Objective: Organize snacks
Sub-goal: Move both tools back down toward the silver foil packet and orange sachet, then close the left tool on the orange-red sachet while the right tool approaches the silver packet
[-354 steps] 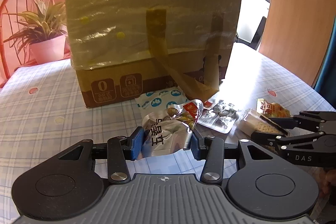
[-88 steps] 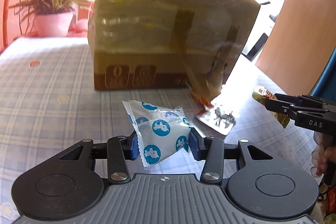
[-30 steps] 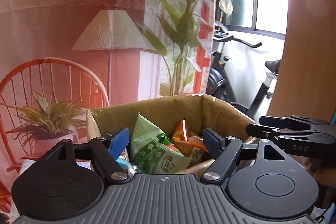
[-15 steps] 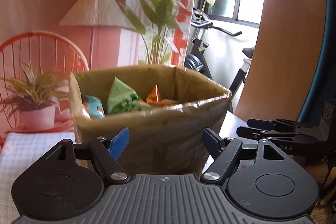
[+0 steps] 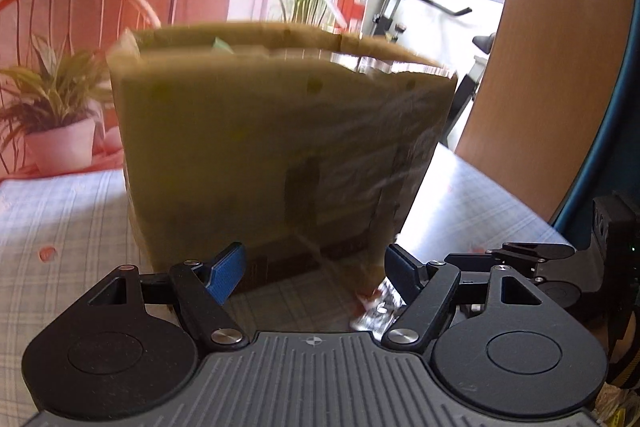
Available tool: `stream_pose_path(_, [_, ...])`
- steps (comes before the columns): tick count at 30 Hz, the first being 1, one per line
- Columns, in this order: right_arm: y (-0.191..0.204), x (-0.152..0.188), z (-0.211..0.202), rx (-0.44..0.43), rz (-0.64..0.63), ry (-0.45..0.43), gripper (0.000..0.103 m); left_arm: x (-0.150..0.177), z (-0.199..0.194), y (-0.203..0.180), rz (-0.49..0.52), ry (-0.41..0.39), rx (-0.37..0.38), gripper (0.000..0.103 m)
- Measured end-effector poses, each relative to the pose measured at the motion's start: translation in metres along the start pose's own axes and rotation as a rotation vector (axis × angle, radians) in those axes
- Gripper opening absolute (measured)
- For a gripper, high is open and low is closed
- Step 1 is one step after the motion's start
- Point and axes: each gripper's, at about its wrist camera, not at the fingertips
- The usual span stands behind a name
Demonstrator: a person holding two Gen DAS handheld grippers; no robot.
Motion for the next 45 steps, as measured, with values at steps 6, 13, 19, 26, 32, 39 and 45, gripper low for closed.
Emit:
stream_pose_path(6, [0.012, 0.016, 0.019, -0.005, -0.068, 0.051, 0.091, 0.013, 0.018, 0.006, -0.035, 0.040, 0.002, 0.077])
stream_pose_path(13, [0.026, 0.023, 0.048, 0.022, -0.154, 0.118, 0.091, 0.020, 0.028, 0.010, -0.052, 0.062, 0.006, 0.077])
stream_pose_path(19, [0.022, 0.024, 0.055, 0.034, -0.158, 0.129, 0.085, 0.021, 0.029, 0.012, -0.067, 0.074, 0.006, 0.077])
stream_pose_path(26, [0.002, 0.027, 0.034, 0.005, -0.087, 0.108, 0.059, 0.023, 0.037, -0.001, -0.062, 0.094, 0.029, 0.077])
stream_pose_path(32, [-0.014, 0.033, 0.013, 0.027, -0.077, 0.091, 0.038, 0.022, 0.059, -0.018, -0.049, 0.121, 0.081, 0.068])
stream_pose_path(39, [-0.022, 0.041, 0.008, 0.031, -0.036, 0.044, 0.037, 0.019, 0.095, -0.034, -0.035, 0.172, 0.096, 0.056])
stream_pose_path(45, [-0.025, 0.042, 0.008, 0.020, -0.027, 0.031, 0.037, 0.015, 0.114, -0.045, 0.002, 0.194, 0.057, 0.056])
Point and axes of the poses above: each gripper's, at about its wrist camera, not at the fingertips, and z roughly the way its jaws point, y to its left, x to its underside, and after that the axes turned 15 degrees about z, right-handed
